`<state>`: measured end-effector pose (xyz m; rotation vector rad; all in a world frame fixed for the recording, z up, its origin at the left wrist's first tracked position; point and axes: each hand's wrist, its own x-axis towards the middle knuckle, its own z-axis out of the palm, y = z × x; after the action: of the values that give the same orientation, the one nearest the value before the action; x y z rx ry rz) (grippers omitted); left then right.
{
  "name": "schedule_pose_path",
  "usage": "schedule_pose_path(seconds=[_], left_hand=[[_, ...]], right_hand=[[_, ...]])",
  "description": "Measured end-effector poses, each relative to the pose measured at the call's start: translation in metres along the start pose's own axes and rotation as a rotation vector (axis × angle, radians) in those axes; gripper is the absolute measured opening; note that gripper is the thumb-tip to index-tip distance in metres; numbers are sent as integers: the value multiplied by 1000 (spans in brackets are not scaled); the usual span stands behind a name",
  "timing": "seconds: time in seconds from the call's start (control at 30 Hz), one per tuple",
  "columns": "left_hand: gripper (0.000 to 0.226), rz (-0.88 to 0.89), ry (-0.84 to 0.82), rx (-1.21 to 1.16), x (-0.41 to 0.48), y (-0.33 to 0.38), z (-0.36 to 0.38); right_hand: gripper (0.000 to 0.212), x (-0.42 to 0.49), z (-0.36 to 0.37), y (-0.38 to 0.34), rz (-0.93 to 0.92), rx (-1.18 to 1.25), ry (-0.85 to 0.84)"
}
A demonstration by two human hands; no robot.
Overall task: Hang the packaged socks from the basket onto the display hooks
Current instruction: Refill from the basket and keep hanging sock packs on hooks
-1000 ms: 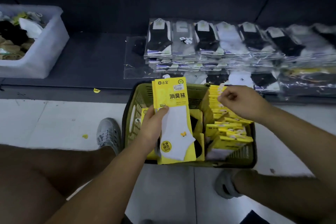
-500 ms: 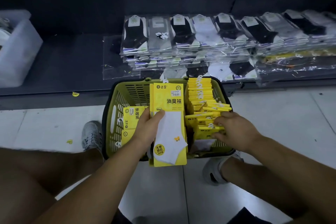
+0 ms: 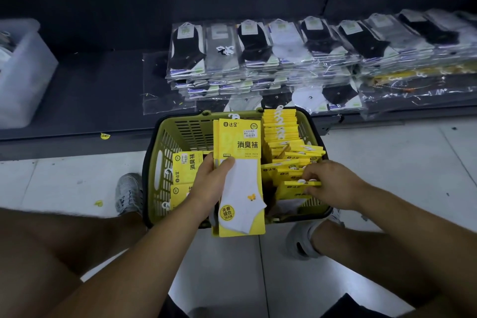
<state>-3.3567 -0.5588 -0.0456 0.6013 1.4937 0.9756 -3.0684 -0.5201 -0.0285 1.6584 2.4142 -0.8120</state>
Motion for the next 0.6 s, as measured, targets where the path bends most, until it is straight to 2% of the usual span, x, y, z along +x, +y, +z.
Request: schedule_pose_path(seconds=[0.1,0.2,0.3,0.43,0.6], left_hand=[[16,14,0,-3,2,3,-2],[15,43,15,11,5,8,-4],[13,86,39,44,9,14,-6],[12,141,36,78,9,24,-10],[12,202,-11,125,5,37,-11]], right_hand=[[20,5,-33,-5,-18,175,47],[15,6,-75,-14,11,608,154],[15,6,-110,-23,-4,938,163],[39,13,-133,-41,10,1170,211],[28,31,-132,-81,6,1377,241]])
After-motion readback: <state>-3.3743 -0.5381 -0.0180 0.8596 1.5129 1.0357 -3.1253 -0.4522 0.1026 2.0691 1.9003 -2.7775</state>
